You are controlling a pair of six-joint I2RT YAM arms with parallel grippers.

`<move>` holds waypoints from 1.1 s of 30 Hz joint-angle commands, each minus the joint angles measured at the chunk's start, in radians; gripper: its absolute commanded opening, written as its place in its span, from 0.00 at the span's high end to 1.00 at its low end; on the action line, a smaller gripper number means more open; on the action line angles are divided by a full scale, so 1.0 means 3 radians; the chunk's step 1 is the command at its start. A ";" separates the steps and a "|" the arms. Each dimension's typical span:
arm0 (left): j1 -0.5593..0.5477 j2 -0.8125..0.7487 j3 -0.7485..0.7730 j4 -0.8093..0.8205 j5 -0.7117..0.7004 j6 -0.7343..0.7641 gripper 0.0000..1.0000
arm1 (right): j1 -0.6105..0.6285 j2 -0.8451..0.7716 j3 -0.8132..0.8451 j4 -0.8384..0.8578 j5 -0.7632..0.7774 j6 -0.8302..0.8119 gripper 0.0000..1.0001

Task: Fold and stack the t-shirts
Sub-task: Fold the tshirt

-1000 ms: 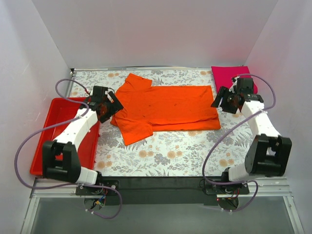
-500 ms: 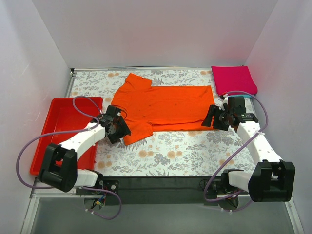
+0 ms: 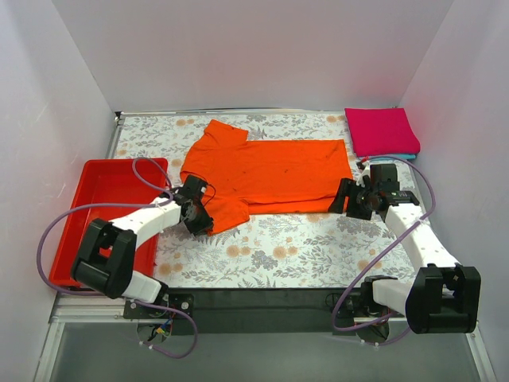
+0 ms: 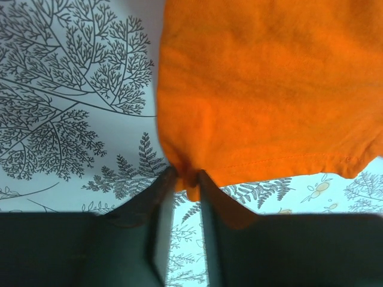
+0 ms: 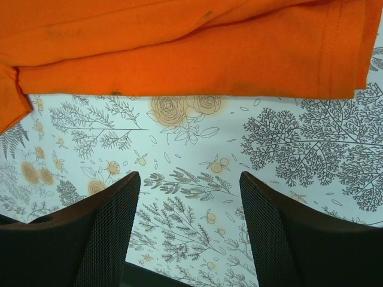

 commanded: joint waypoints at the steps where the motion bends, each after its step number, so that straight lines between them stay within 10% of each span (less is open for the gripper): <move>1: -0.0034 0.0017 -0.0012 0.0053 -0.0091 -0.0031 0.80 | 0.0021 -0.0053 -0.0041 0.0069 -0.0063 -0.0001 0.37; 4: -0.0028 0.0053 0.0080 0.0028 -0.0106 -0.0010 1.00 | 0.0021 -0.0048 -0.0036 0.0075 -0.0063 -0.0001 0.37; 22: 0.0063 0.1157 0.2216 0.0058 -0.0454 0.0705 1.00 | 0.0016 -0.0207 0.0020 0.0013 -0.0155 -0.0037 0.38; 33: 0.0217 0.1541 0.2565 0.0395 -0.0209 0.0839 1.00 | 0.0026 -0.0227 0.0021 0.0013 -0.0170 -0.0068 0.38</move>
